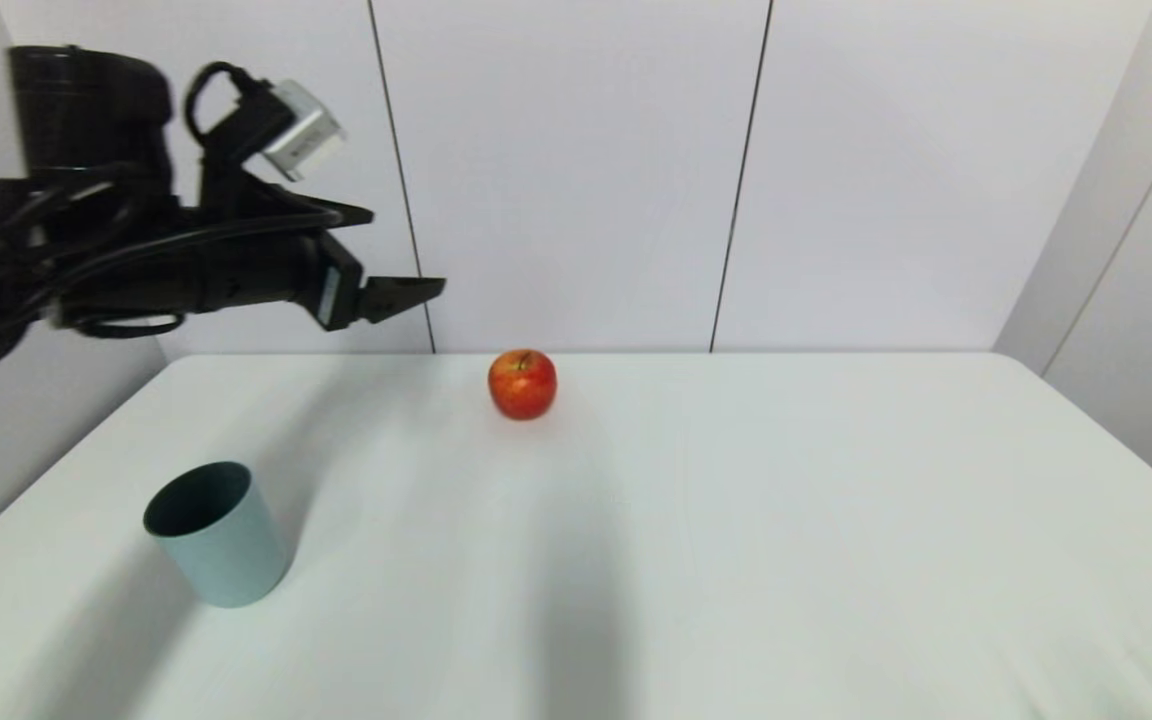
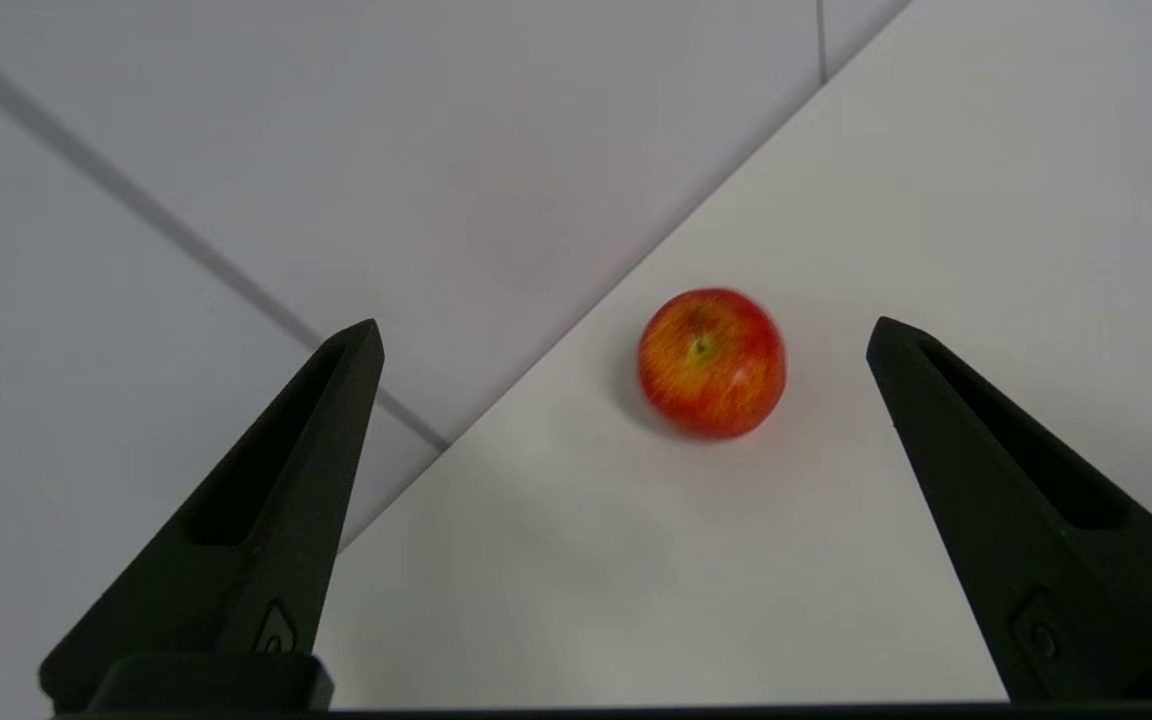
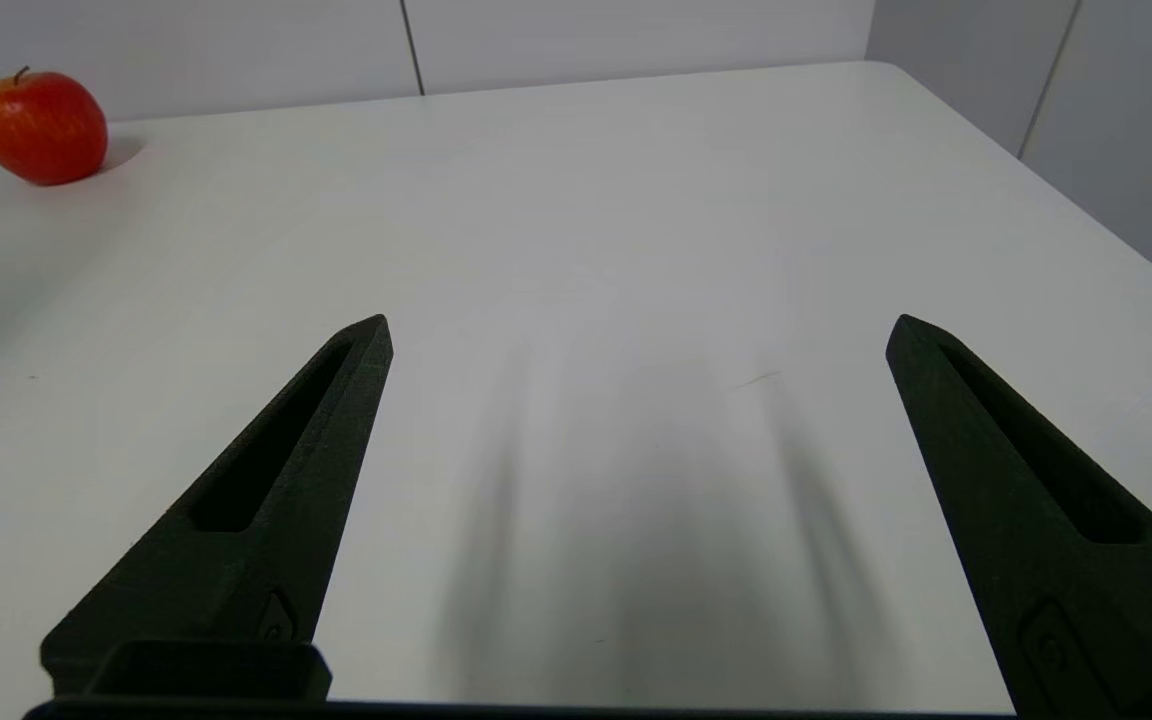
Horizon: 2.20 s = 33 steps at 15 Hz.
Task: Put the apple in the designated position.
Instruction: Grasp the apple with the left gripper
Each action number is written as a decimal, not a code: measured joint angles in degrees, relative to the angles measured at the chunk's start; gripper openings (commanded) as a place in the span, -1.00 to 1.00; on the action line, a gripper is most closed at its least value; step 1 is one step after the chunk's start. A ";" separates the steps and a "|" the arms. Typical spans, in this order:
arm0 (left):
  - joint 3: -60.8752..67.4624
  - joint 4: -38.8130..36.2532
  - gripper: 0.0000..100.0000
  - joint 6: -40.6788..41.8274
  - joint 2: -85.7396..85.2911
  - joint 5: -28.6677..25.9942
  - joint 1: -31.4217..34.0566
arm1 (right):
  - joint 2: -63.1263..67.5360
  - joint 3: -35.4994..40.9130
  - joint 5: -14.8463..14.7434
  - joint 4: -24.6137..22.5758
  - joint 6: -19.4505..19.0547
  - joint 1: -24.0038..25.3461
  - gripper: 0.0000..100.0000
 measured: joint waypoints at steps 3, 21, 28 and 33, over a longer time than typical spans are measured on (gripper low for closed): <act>-15.32 9.67 1.00 -3.08 14.46 0.00 -4.78 | 0.00 0.00 -0.02 0.00 0.01 0.00 1.00; -29.88 19.35 1.00 -6.64 34.51 0.32 -3.64 | 0.00 0.00 0.00 0.00 0.01 0.01 1.00; -31.84 19.43 1.00 -6.39 36.13 0.30 -3.06 | 0.00 0.00 0.00 0.00 0.01 0.00 1.00; -31.43 20.05 1.00 -6.28 36.66 0.28 -2.71 | 0.00 0.00 -0.02 -0.02 0.01 0.00 1.00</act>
